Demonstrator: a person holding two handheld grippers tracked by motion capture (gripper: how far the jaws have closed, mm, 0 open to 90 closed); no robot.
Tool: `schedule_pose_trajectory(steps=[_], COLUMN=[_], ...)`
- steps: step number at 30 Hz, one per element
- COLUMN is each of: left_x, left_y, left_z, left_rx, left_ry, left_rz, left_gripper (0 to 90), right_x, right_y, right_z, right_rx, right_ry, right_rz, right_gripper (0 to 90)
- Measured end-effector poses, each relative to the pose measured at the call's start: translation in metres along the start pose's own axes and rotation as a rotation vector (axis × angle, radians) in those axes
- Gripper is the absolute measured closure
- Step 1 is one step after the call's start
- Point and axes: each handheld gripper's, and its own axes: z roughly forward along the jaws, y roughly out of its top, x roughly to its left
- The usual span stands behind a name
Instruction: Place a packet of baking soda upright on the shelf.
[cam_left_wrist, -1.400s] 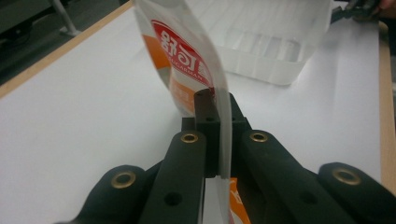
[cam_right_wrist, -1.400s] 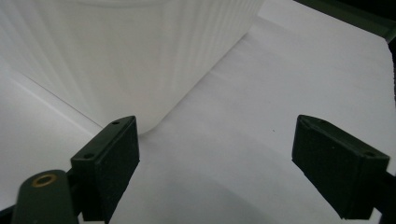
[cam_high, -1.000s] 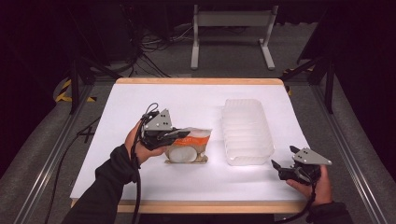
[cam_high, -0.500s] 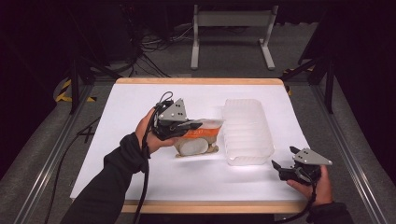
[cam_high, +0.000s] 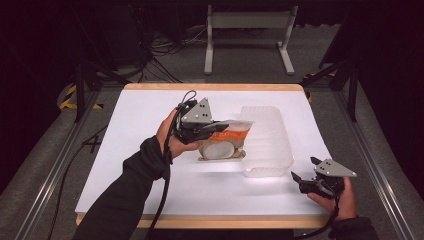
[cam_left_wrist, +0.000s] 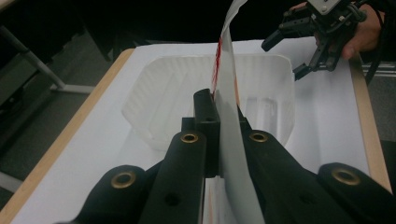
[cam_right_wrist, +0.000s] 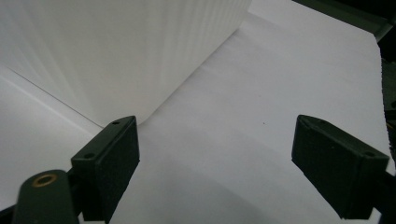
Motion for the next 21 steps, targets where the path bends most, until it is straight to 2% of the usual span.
schedule_pose_trajectory(steps=[2,4,10,14,16,21], left_x=[-0.001,-0.001,0.007,0.011,0.014,0.024], left_y=[0.005,0.009,0.022,0.028,0.031,0.037], left_z=[0.001,0.002,0.009,0.010,0.012,0.022], left_rx=[-0.001,-0.006,-0.010,-0.021,-0.016,-0.033], left_ry=[-0.003,-0.003,0.002,0.019,0.035,0.034], left_rz=[0.015,0.010,0.030,0.021,0.036,0.023], left_gripper=[89.9,89.9,89.9,89.9,89.9,89.9], right_x=[0.000,0.000,-0.002,-0.002,-0.002,-0.002], right_y=[0.000,0.000,-0.001,-0.001,-0.001,-0.001], right_z=[0.000,0.000,-0.001,-0.002,-0.002,-0.002], right_rx=[0.001,0.001,-0.010,-0.016,-0.018,-0.020], right_ry=[0.002,0.001,0.013,0.016,0.021,0.031], right_rz=[0.000,0.001,0.017,0.024,0.023,0.028], right_gripper=[16.0,16.0,16.8,17.0,17.3,17.4])
